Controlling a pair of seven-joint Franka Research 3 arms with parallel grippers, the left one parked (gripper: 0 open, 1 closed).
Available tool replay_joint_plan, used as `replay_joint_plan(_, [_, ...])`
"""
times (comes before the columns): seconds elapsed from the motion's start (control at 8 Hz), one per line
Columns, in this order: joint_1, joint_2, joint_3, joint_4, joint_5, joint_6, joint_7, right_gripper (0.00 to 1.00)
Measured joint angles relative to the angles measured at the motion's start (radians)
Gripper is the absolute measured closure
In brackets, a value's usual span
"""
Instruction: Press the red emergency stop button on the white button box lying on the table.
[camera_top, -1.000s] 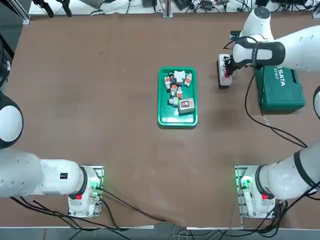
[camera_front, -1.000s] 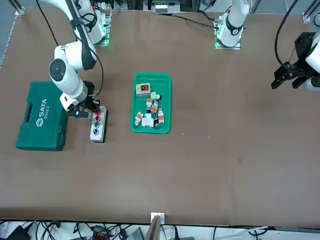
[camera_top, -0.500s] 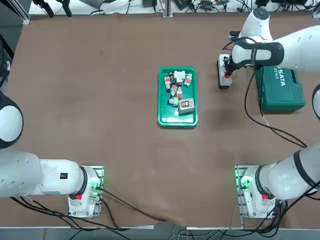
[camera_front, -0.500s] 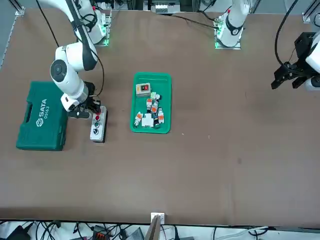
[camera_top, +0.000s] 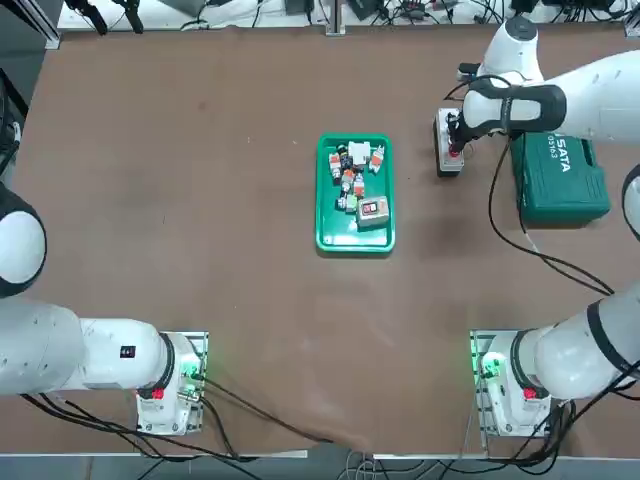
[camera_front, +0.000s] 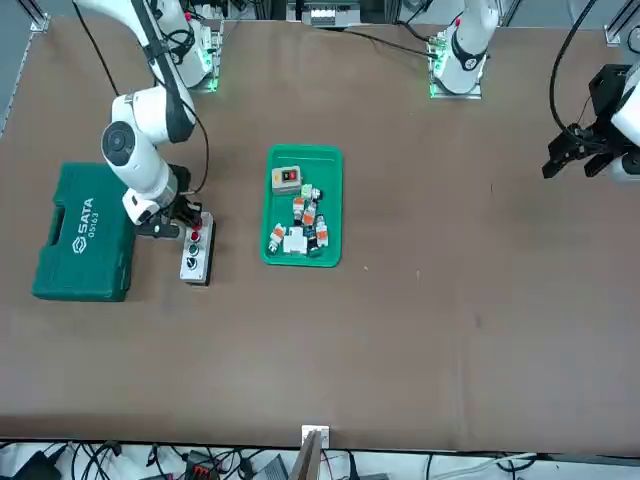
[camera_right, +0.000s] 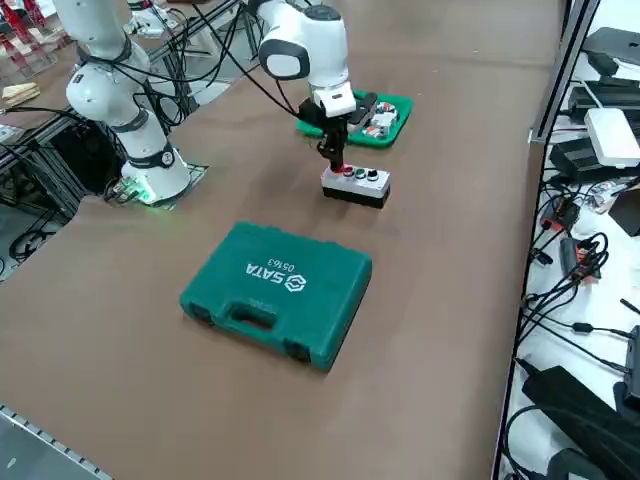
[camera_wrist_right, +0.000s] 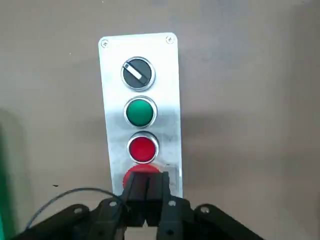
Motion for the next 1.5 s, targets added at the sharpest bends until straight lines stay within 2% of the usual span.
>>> replay_joint_plan(0.38, [0.0, -0.002, 0.0, 0.006, 0.0, -0.017, 0.001, 0.98])
replay_joint_plan(0.62, [-0.001, -0.028, -0.01, 0.058, 0.001, -0.16, 0.008, 0.98])
replay_joint_plan(0.88, [-0.002, -0.098, -0.014, 0.192, 0.004, -0.349, 0.041, 0.94])
replay_joint_plan(1.0, [-0.005, -0.127, -0.018, 0.276, 0.005, -0.435, 0.048, 0.88])
replay_joint_plan(1.25, [-0.028, -0.144, -0.03, 0.424, 0.005, -0.591, 0.047, 0.55])
replay_joint_plan(1.5, [-0.068, -0.139, -0.035, 0.513, 0.003, -0.714, 0.011, 0.17])
